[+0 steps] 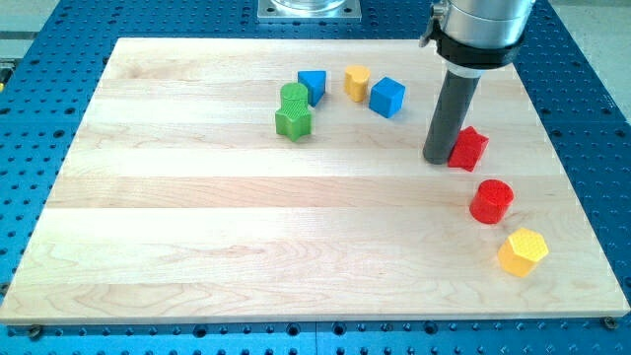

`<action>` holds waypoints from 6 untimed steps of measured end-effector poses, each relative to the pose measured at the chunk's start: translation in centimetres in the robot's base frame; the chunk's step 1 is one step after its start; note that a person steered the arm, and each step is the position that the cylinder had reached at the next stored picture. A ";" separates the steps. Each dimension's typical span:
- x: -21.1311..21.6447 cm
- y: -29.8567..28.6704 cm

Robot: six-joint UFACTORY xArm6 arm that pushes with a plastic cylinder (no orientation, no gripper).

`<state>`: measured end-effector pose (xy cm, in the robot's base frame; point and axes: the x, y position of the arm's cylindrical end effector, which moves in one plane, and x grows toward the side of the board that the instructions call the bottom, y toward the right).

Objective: Adjust the red circle vertically above the yellow hexagon

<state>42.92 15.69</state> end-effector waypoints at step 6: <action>7.9 1.0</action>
